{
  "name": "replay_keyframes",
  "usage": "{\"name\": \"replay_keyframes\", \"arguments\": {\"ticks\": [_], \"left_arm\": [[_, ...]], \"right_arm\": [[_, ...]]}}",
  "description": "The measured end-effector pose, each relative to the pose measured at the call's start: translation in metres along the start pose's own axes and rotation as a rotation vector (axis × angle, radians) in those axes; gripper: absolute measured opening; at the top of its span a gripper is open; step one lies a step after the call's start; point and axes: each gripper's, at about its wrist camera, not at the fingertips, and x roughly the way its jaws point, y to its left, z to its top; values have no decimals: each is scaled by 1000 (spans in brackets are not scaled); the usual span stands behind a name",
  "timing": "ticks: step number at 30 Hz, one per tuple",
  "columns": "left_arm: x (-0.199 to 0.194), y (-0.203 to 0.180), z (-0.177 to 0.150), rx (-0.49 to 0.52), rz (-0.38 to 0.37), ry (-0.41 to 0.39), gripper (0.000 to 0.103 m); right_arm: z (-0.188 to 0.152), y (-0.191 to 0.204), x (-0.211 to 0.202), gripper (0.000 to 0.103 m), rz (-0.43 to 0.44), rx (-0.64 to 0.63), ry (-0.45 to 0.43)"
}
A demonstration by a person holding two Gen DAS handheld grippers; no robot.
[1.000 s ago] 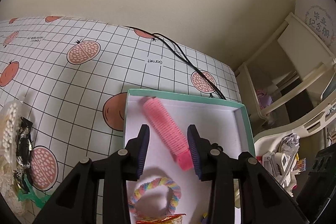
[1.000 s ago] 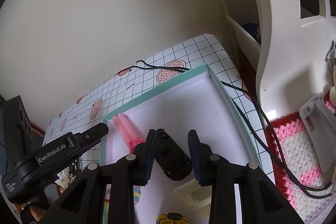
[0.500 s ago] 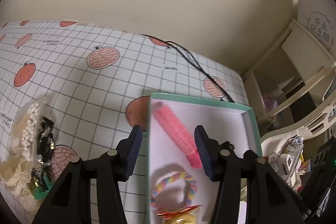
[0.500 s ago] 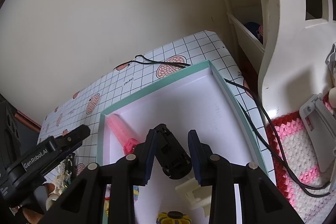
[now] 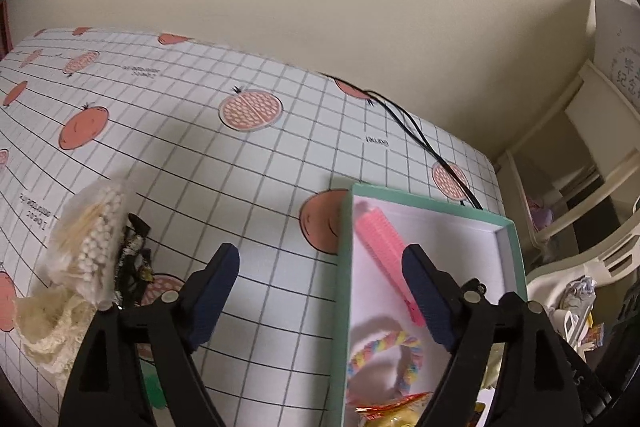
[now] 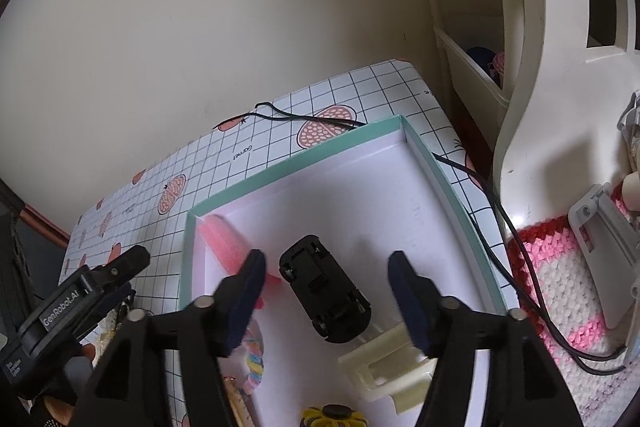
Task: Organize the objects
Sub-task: 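Lower the pink roller and black car into the tray and open both grippers, then move both grippers back from the tray to the pile of items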
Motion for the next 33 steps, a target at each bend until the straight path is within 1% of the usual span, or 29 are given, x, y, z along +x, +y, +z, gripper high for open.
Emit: {"name": "replay_keyframes", "arguments": {"ticks": [2,3,4,6,8,10,21,26,30,33], "left_arm": [[-2,2,0,-1,10,-20,86],[-2,4,0,0,17,-24,94],[-3,5,0,0,26,-31,97],[-5,9,0,-2,39,-50,97],[-7,11,1,-2,53,-61,97],[-9,14,1,-2,56,-64,97],[-22,26,8,-2,42,-81,97],[-25,39,11,-9,21,-66,97],[-27,52,15,-18,4,-50,97],[-32,65,19,-42,-15,-50,97]], "right_arm": [[0,1,0,72,0,0,-3],[0,1,0,78,-1,-1,-4],[0,2,0,83,-2,-1,-5],[0,2,0,85,-3,1,-6],[0,3,0,91,-4,0,-9],[-1,4,-1,102,-9,-4,-22],[-2,15,-3,103,-23,-44,-43],[-3,19,-2,103,-34,-50,-42],[-4,24,1,103,-61,-60,-33],[-3,32,1,103,-74,-64,-27]]}}
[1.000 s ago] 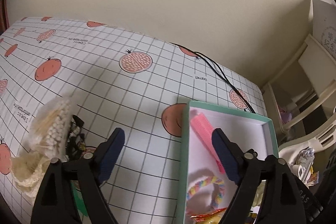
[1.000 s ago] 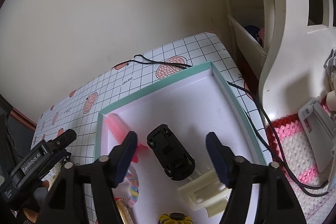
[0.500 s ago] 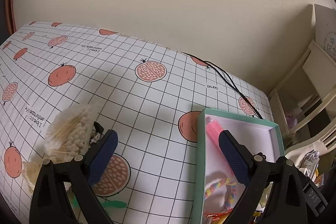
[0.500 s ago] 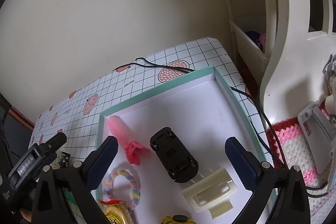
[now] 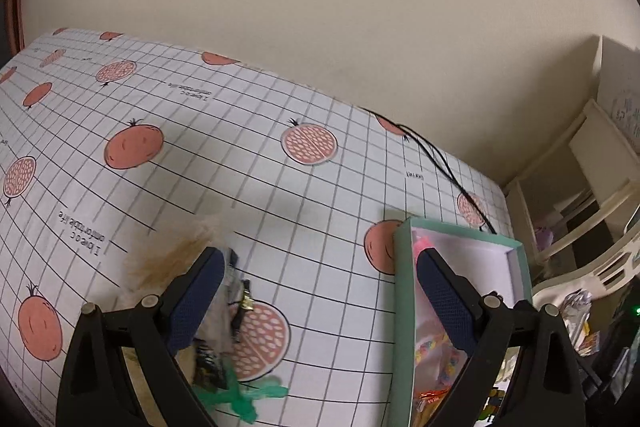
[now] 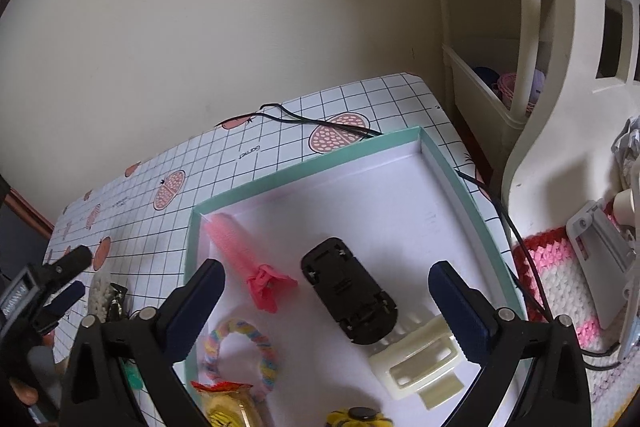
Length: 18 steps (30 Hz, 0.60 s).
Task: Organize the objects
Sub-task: 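Move both grippers back from the tray to the pile of items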
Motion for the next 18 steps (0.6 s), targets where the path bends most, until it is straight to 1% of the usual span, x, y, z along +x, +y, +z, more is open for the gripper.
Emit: {"name": "replay_keyframes", "arguments": {"ticks": [4,11,15,18], "left_arm": [[-14,16,6,-29,-11,-5,97],[-55,43,13,-66,5,-46,97],[-81,62,11,-105,4,-78,97],[-99,75,7,-111,24,-109,97]], "right_arm": [[2,16,-7,103,13,7,-2],[4,64,-36,103,93,-7,-34],[2,97,-53,103,145,-47,-48],[-1,120,-65,103,171,-84,-56]]}}
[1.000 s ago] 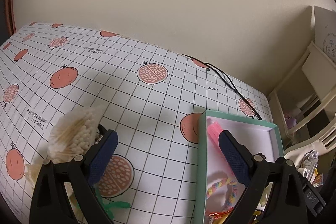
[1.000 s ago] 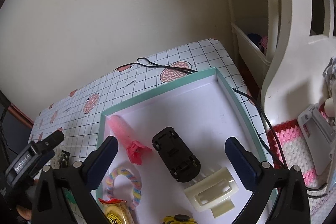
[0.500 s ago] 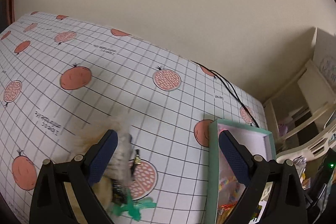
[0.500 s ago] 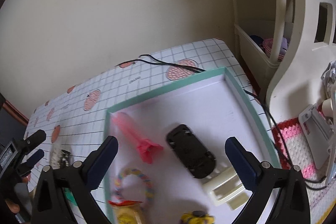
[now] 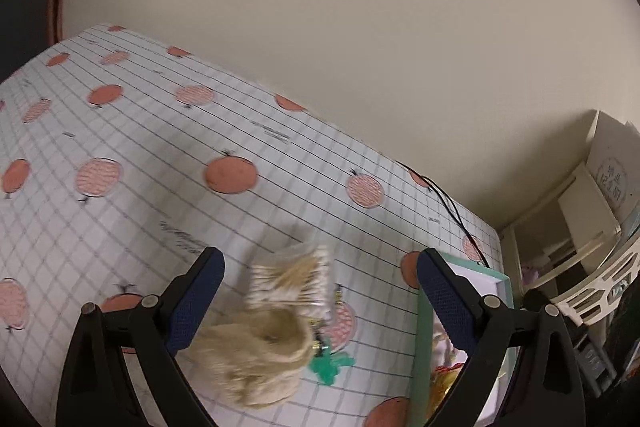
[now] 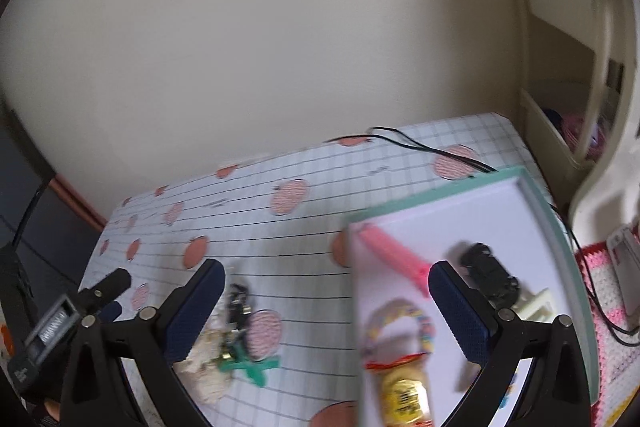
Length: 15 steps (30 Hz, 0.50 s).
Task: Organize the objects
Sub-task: 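Move both grippers back from the tray to the pile of items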
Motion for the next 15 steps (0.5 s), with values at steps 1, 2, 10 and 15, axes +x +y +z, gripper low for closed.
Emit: {"name": "replay_keyframes", "arguments": {"ticks": [1,2,10,15], "left_arm": [[-6,6,0,-9,-3,-14,97],[-12,14,-1,-29,-14,-29,97],[-39,55,-6,-92,-2,-51,97],[-42,77,-13,-140,-8,-33,97]], "right_arm": [[0,7,-3,103,8,-7,-2],[-1,14,-5,103,15,-14,-4],[-7,63,-16,103,69,-104,2],[-18,83,-14,103,78,-182,16]]}}
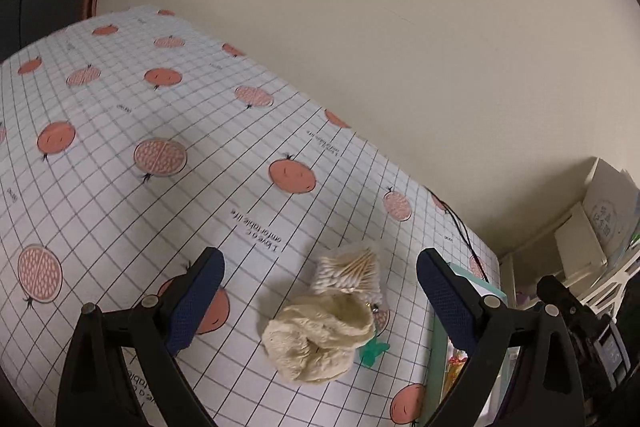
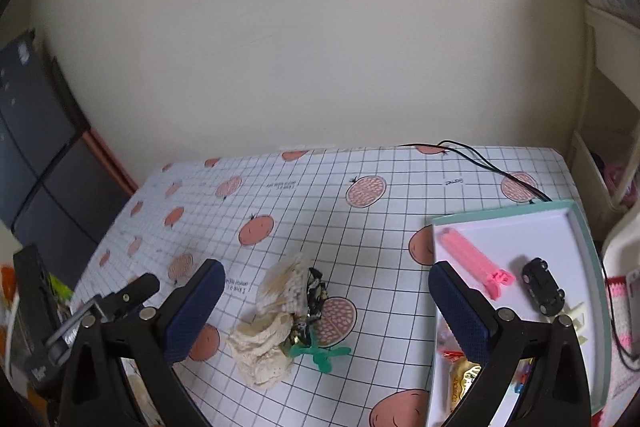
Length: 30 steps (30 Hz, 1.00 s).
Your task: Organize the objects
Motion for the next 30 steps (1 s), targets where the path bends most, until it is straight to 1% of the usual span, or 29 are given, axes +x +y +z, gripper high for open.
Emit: {"name": "replay_keyframes", "arguments": {"ticks": [4,8,13,15,20,23,30], "left_arm": [[10,10,-3,-11,22,38,97],[22,15,-7,-8,34,91,97],[39,19,-16,15,85,158,97],[45,18,-19,27,88,185,97],[58,10,-30,68,109,250,97],[66,6,-38,92,132,288,97],[77,-2,-48,136,150,332,97]], "right_arm": [[-9,4,15,103,-4,-24,45],[-25,0,37,103,-18,-29,110],[-45,-4,65,103,-30,-42,194],[-52,-5,74,103,-32,-51,222],[-65,-3,88,103,-26,-69,267],[-72,-4,95,103,-36,-84,293],[-87,-5,111,103,-55,-103,348]]}}
